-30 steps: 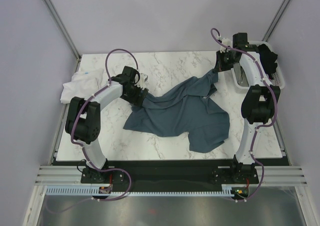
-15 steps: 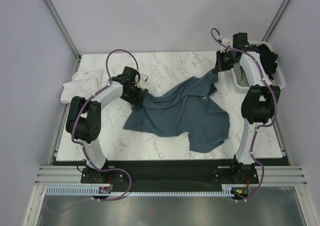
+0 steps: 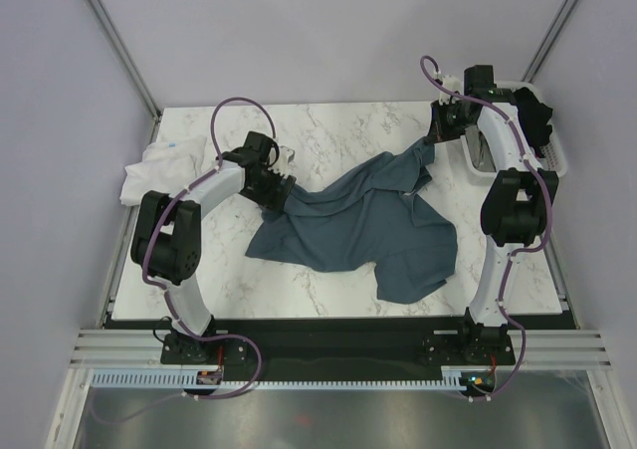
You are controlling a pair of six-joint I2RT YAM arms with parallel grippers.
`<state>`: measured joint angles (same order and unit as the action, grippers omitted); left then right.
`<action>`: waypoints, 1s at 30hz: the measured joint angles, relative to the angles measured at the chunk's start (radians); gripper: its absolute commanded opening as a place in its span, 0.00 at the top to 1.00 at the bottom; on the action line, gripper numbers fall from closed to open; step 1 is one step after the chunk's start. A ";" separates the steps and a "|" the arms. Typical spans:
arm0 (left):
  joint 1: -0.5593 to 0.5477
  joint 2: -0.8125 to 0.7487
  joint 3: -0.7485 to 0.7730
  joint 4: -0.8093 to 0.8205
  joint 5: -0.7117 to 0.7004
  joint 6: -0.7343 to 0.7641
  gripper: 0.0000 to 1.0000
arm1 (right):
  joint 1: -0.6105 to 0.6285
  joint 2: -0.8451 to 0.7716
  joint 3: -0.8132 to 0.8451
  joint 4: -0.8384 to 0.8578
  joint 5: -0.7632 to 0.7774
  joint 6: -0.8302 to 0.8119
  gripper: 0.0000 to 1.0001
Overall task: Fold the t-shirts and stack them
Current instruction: Flatten the tshirt out
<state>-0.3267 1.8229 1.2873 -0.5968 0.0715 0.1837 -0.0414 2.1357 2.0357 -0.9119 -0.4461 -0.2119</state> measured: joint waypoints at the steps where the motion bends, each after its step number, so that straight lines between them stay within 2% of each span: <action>1: 0.000 0.000 0.002 0.000 0.000 0.000 0.15 | 0.000 0.000 0.000 0.000 0.000 0.000 1.00; 3: 0.000 -0.001 0.011 -0.002 0.000 0.000 0.15 | 0.000 0.000 0.000 0.000 0.000 0.000 1.00; 4: 0.000 -0.002 0.018 -0.001 0.000 0.000 0.97 | 0.000 0.000 0.000 0.000 0.000 0.000 1.00; 25: 0.000 -0.029 0.048 -0.035 -0.053 0.035 0.98 | 0.000 0.000 0.000 0.000 0.000 0.000 1.00; 30: 0.003 -0.034 0.126 -0.058 -0.099 0.086 0.98 | -0.006 -0.001 0.008 -0.001 0.008 0.000 1.00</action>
<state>-0.3233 1.7889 1.4128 -0.6544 -0.0273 0.2695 -0.0471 2.1349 2.0441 -0.9127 -0.4381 -0.2119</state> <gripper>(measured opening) 0.026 0.009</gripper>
